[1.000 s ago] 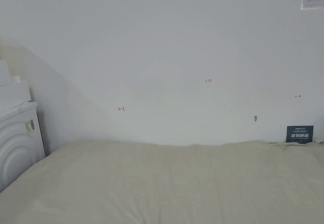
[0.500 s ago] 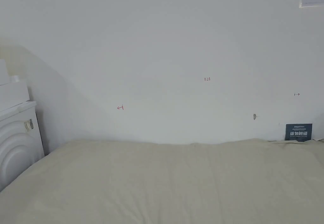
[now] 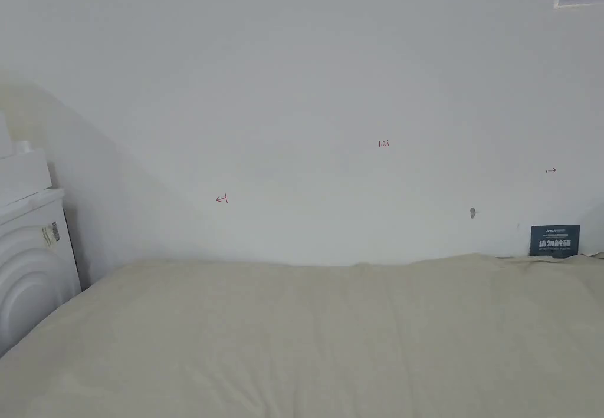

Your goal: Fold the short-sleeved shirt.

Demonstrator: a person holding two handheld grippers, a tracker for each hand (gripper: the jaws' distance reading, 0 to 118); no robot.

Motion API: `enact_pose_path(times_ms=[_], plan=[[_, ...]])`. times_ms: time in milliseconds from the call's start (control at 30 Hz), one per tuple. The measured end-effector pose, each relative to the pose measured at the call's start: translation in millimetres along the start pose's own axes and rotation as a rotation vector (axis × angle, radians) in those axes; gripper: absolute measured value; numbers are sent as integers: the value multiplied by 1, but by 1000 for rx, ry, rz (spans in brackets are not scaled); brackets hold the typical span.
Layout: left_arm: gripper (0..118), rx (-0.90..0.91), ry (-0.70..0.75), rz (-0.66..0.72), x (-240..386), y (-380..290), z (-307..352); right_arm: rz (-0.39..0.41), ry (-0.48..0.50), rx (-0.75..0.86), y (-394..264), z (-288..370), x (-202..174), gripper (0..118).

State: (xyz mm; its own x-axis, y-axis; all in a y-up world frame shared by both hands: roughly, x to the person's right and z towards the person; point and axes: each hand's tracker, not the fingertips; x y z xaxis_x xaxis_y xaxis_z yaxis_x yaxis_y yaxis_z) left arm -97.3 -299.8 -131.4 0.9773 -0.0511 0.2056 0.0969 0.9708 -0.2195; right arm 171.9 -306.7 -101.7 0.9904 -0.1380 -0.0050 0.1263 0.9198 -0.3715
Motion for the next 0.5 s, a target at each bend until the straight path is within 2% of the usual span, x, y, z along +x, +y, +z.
enact_pose_path(times_ms=[133,233,300,400,500], plan=[[118,5,-1,-9,2,1,0,-36,7,3,3,-6,0,112],[118,7,-6,-2,2,2,1,-97,-60,32,3,-8,5,112],[118,6,-16,19,0,3,2,-108,-63,37,2,-7,8,112],[118,4,-11,31,-2,3,2,-110,-14,15,2,-2,13,112],[118,2,-1,18,0,4,2,-79,106,109,-3,3,24,112]])
